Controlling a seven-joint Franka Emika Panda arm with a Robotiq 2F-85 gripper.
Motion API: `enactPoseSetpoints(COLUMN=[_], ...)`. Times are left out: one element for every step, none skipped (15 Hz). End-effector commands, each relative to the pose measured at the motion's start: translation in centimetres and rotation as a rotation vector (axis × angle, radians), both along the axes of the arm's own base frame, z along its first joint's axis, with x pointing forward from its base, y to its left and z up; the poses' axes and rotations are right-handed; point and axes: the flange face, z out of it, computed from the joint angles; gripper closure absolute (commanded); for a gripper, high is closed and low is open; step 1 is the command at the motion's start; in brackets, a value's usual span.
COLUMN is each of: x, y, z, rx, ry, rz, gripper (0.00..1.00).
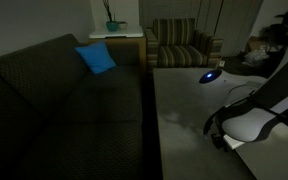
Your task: Close the book
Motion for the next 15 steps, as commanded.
enactPoseSetpoints(x=[-0.1, -0.3, -0.3, -0.5, -0.5, -0.6, -0.7, -0.6, -0.7, -0.7, -0.7, -0.6, -0.5, -0.3, -0.2], y=[-0.7, -0.9, -0.9, -1.0, -1.1, -1.1, -1.1, -1.0, -1.0, -1.0, -1.0, -1.0, -1.0, -1.1, -1.1], z=[-0.2, -0.3, -0.3, -0.4, -0.4, -0.5, -0.5, -0.5, -0.5, -0.4, -0.3, -0.1, 0.1, 0.3, 0.5], rx=[0.006, -0.003, -0.006, -0.006, -0.005, -0.006, -0.006, -0.010, -0.018, -0.027, -0.049, -0.069, -0.099, -0.122, -0.148], ry=[-0.014, -0.019, -0.025, -0.029, -0.033, -0.035, -0.039, -0.042, -0.044, -0.046, -0.048, -0.054, -0.062, -0.070, -0.081], rz=[-0.029, -0.030, -0.033, -0.040, -0.045, -0.053, -0.057, -0.059, -0.060, -0.061, -0.057, -0.053, -0.045, -0.039, -0.029], gripper=[0.00, 0.00, 0.00, 0.00, 0.00, 0.00, 0.00, 0.00, 0.00, 0.00, 0.00, 0.00, 0.00, 0.00, 0.00])
